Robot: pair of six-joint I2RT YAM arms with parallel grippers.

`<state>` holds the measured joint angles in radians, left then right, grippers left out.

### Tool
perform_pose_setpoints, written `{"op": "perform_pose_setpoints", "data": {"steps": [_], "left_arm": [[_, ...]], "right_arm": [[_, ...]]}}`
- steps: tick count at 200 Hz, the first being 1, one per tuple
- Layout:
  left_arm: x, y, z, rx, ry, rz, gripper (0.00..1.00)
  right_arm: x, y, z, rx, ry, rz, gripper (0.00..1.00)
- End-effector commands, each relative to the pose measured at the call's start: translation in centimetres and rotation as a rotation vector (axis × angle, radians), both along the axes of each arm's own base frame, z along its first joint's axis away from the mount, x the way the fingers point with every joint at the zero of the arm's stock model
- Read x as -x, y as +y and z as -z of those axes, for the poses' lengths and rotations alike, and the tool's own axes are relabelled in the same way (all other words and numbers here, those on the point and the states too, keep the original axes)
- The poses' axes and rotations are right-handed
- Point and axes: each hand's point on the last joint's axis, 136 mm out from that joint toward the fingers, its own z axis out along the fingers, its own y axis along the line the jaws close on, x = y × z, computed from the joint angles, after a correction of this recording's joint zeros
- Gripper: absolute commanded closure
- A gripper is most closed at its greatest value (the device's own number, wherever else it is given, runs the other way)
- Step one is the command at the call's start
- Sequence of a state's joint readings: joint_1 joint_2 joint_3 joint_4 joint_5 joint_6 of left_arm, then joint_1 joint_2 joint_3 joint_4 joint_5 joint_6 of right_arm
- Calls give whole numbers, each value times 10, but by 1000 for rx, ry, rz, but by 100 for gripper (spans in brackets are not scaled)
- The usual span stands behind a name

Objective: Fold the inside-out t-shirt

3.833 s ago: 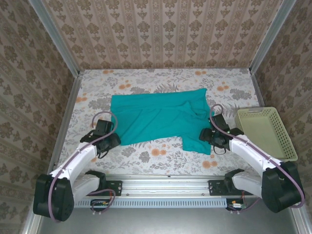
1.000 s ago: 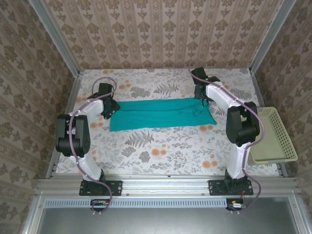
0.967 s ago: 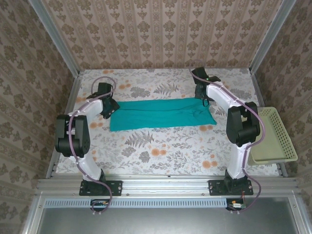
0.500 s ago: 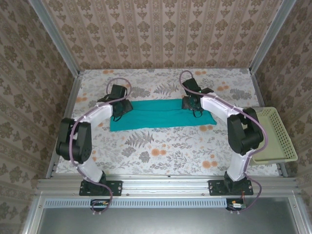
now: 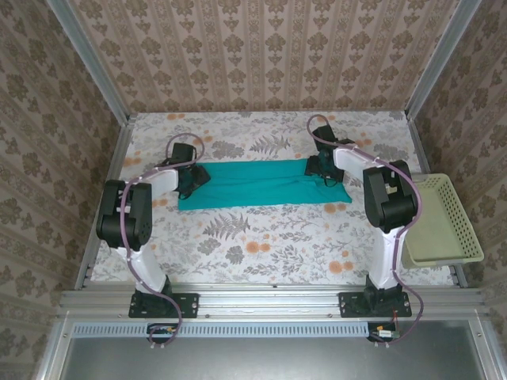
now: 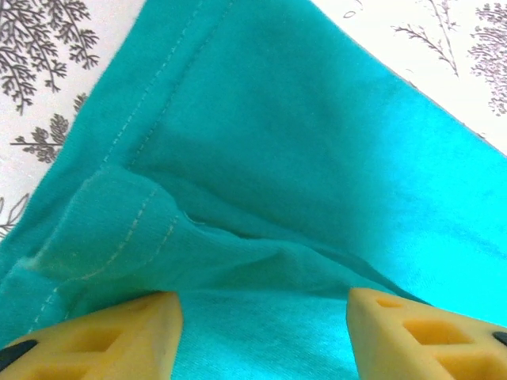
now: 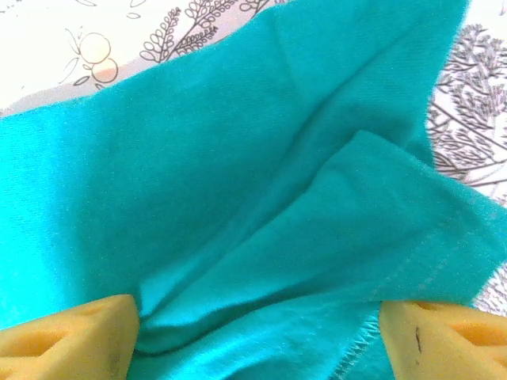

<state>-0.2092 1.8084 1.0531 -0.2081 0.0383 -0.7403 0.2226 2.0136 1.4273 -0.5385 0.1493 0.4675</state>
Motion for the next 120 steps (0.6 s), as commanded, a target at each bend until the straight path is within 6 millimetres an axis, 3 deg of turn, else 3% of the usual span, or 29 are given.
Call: {"op": "perform_pose_setpoints", "data": {"steps": [1,22,44,83,120], "left_arm": [[21,10,-11,7,39,10,36],[31,23,-41,18,-24,12,30],[36,24,-53,23,-80,33,22],[24,6,-27,105,-14,83,22],[25,11,-3,114,49,48,21]], "right_arm": [[13,-19,-49,63,-73,-16,12],[32,-44,-54,84,-79,34,8],[40,-45,-49,31,-99,44,1],[32,-30,-17,-47,-19,49,0],[28,-26,9,-60,46,68,1]]}}
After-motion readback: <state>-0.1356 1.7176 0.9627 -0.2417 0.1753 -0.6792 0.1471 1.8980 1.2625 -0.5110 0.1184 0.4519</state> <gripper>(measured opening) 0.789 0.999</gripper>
